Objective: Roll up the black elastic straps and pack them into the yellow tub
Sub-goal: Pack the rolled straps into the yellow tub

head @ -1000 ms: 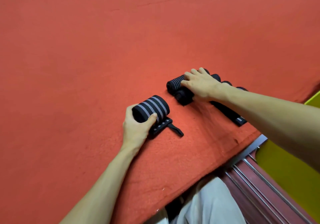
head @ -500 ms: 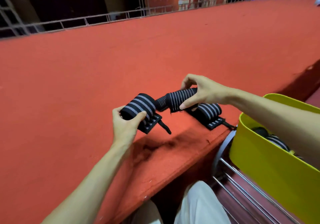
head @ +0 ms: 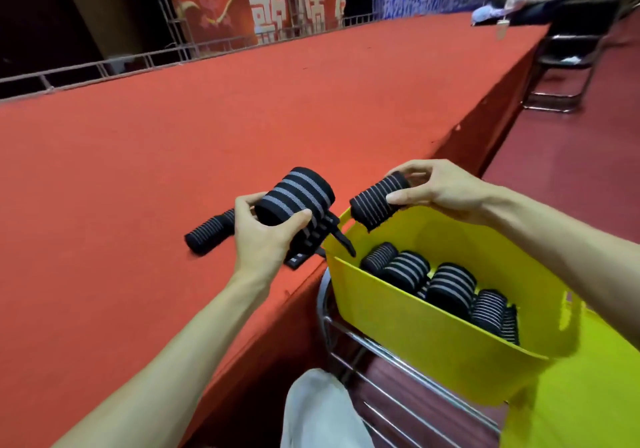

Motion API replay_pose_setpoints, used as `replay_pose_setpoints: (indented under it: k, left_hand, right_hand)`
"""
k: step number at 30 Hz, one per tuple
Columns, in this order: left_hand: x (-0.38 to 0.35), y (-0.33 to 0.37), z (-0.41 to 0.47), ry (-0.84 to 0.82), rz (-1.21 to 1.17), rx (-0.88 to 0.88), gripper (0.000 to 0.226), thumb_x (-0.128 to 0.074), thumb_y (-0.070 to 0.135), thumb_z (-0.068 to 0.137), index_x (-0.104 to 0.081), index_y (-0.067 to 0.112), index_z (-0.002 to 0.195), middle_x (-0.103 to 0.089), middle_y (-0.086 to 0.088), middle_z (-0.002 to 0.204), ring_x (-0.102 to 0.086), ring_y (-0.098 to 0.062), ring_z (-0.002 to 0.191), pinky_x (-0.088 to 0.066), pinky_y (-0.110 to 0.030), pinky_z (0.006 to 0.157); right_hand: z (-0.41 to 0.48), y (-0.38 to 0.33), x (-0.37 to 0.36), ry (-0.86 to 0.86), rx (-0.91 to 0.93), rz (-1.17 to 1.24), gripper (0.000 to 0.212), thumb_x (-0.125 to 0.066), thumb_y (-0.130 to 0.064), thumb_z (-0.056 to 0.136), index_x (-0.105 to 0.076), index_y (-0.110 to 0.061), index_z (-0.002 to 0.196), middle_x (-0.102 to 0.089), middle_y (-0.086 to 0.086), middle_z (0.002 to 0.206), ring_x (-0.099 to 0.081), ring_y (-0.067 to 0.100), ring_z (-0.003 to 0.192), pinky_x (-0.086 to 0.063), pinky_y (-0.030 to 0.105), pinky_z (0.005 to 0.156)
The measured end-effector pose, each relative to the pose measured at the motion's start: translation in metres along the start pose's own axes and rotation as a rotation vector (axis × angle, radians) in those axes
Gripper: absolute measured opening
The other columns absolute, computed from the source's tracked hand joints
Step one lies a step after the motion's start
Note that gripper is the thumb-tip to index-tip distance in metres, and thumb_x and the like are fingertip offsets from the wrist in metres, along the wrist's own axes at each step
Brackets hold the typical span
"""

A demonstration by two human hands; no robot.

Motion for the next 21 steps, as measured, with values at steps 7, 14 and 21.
replay_pose_setpoints:
  k: [7,14,21]
  left_hand:
    - [-0.078,0.008,-0.002,-0.228,0.133,-0.119,0.058,-0.087,0.025,0.064,-0.045,0.030,0.104,-0.055,0.009,0.104,-0.058,0.007,0.090,-0.051,-0.026,0.079]
    - [-0.111,-0.003,-0.004,-0.332,0.232,-0.197,0.061,-0.086,0.020,0.067,-0.045,0.021,0.112,-0.053,0.015,0.105,-0.055,0.003,0.097,-0.047,-0.016,0.080]
    - [-0.103,-0.014,-0.002,-0.303,0.244,-0.181,0.060,-0.086,0.020,0.068,-0.044,0.022,0.110,-0.052,0.013,0.104,-0.054,0.009,0.092,-0.044,-0.009,0.076]
  right_hand:
    - [-0.013,0.080,0.027,-0.050,-0.260,-0.449,0.057,-0.090,-0.026,0.062,-0.069,-0.017,0.114,-0.067,0.007,0.101,-0.068,0.023,0.080,-0.053,0.019,0.066]
    - [-0.020,0.143,-0.022,-0.415,-0.485,-0.776,0.062,-0.089,-0.029,0.066,-0.065,-0.008,0.120,-0.068,0.000,0.097,-0.070,0.014,0.063,-0.058,0.021,0.072]
    - [-0.007,0.173,-0.046,-0.406,-0.483,-0.886,0.063,-0.085,-0.027,0.072,-0.060,-0.003,0.125,-0.070,0.012,0.110,-0.069,0.017,0.060,-0.058,0.030,0.069]
Point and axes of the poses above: each hand's wrist, its own z-axis towards the middle knuckle, its own x-axis out of the back of the hand, y = z × x, the point moved 9 cm from there along z, towards the middle knuckle
